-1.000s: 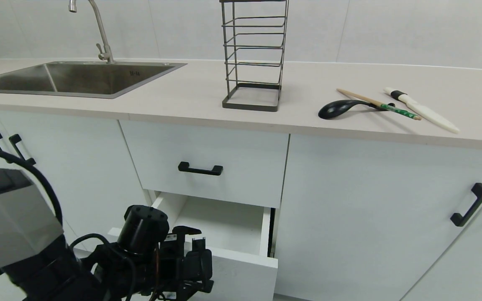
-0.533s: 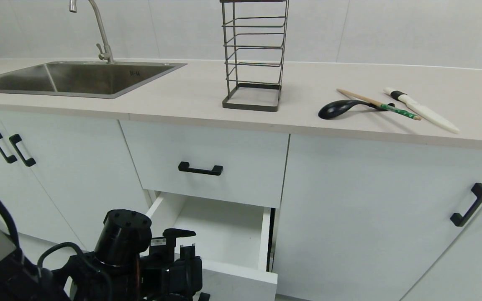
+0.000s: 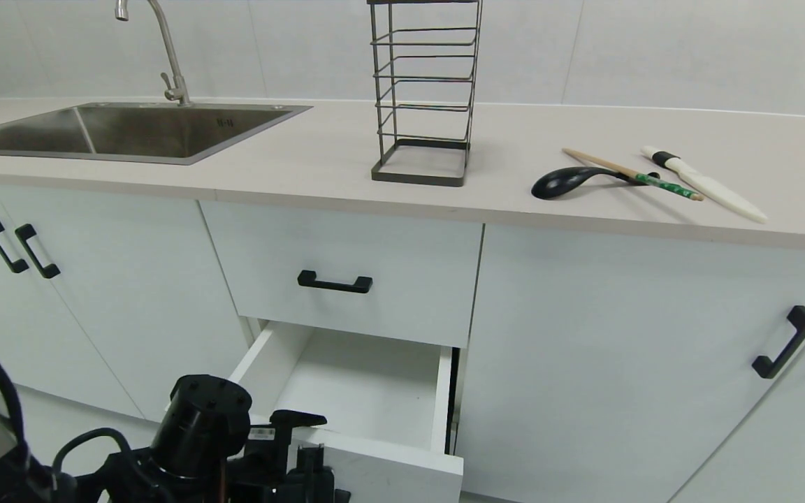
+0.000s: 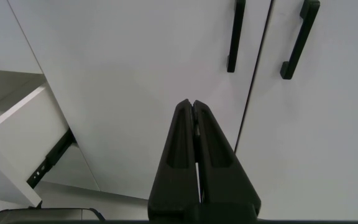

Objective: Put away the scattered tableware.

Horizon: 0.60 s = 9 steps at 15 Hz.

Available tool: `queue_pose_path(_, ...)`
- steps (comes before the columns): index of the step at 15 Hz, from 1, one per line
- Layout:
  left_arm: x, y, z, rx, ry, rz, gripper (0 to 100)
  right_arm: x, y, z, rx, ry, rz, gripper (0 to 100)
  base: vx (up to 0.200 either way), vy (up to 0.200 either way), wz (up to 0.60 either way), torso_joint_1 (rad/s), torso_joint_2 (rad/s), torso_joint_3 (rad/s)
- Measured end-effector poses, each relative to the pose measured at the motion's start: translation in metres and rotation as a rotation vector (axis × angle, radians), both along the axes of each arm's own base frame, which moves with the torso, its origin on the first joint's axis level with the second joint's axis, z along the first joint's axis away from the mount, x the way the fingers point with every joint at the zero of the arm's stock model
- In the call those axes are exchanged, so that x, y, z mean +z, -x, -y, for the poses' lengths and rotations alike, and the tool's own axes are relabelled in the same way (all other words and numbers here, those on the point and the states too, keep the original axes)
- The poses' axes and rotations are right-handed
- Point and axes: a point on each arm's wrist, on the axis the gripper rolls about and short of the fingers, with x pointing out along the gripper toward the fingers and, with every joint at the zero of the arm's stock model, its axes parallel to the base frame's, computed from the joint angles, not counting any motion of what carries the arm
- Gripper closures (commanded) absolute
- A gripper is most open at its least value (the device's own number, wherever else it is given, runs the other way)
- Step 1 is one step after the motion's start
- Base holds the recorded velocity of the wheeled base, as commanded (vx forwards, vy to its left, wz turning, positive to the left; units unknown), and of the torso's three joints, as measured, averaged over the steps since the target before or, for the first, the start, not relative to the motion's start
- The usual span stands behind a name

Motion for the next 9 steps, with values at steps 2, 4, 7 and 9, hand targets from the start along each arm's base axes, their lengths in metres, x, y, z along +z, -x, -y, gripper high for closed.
queue_pose_path(2, 0.003, 0.006, -0.002, -0.008, 0.005, 0.006, 0, 0.0, 0.0, 0.0, 0.0, 0.0, 0.0, 100, 0.0, 0.0, 0.0, 0.0, 0.0, 0.0)
queue_pose_path(4, 0.01, 0.006, -0.002, -0.006, 0.033, 0.037, 0, 0.0, 0.0, 0.0, 0.0, 0.0, 0.001, 100, 0.0, 0.0, 0.0, 0.0, 0.0, 0.0)
queue_pose_path(7, 0.028, 0.01, -0.002, 0.041, 0.129, 0.061, 0, 0.0, 0.0, 0.0, 0.0, 0.0, 0.0, 100, 0.0, 0.0, 0.0, 0.0, 0.0, 0.0)
queue_pose_path(9, 0.048, 0.013, -0.007, 0.169, 0.28, 0.049, 0, 0.0, 0.0, 0.0, 0.0, 0.0, 0.0, 100, 0.0, 0.0, 0.0, 0.0, 0.0, 0.0)
